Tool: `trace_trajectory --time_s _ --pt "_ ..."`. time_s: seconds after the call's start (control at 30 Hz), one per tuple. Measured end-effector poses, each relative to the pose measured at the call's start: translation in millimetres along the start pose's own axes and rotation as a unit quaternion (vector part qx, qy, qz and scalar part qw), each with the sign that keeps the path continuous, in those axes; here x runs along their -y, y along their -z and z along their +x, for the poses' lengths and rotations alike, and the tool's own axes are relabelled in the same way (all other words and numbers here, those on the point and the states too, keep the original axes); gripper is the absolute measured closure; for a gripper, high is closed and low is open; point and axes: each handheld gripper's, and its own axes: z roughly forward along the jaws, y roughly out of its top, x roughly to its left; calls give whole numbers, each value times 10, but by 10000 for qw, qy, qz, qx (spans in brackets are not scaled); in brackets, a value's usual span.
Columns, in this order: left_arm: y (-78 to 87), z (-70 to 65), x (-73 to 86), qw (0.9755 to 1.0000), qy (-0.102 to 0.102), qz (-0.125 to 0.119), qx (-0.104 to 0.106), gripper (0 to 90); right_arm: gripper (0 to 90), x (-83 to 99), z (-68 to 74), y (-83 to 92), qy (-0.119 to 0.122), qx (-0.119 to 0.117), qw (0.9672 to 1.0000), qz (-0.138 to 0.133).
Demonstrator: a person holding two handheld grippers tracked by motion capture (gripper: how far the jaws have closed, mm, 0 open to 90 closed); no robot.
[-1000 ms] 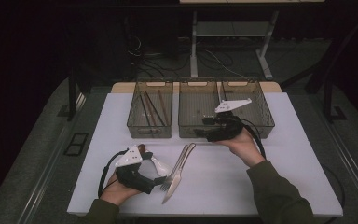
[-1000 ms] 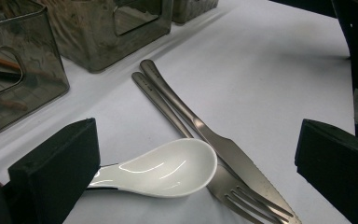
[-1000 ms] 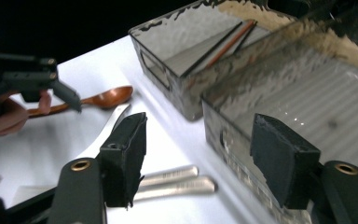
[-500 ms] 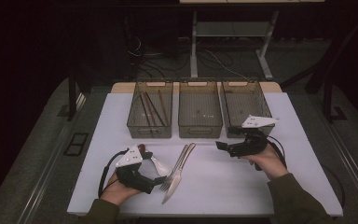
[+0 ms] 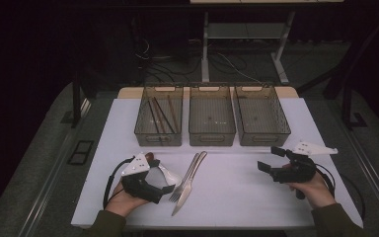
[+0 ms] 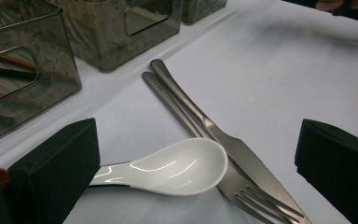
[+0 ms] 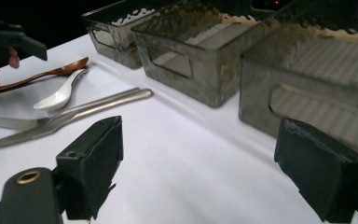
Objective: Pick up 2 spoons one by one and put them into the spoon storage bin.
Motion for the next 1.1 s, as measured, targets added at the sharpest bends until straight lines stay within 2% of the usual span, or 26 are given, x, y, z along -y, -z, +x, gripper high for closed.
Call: trace_trajectory --time_s 0.23,0.47,0.6,0.8,0.9,0.97,1.1 --pt "37 55 -38 9996 31 34 -266 0 145 237 50 104 121 81 9995 283" --pt "104 186 -53 9978 132 232 -613 19 145 265 131 56 355 83 9980 508" --pt "171 313 -29 9952 306 271 -887 94 145 263 152 59 368 83 9981 495" --pt "211 579 28 9896 587 328 -1273 243 145 270 132 54 343 112 9981 507" --pt "205 693 53 9868 623 416 -1433 292 145 275 136 44 351 122 9978 547" --pt "204 774 77 9852 714 436 -1493 325 145 275 140 32 374 113 9977 555" --pt "197 874 142 9836 992 462 -1435 347 145 277 146 14 403 121 9974 587"
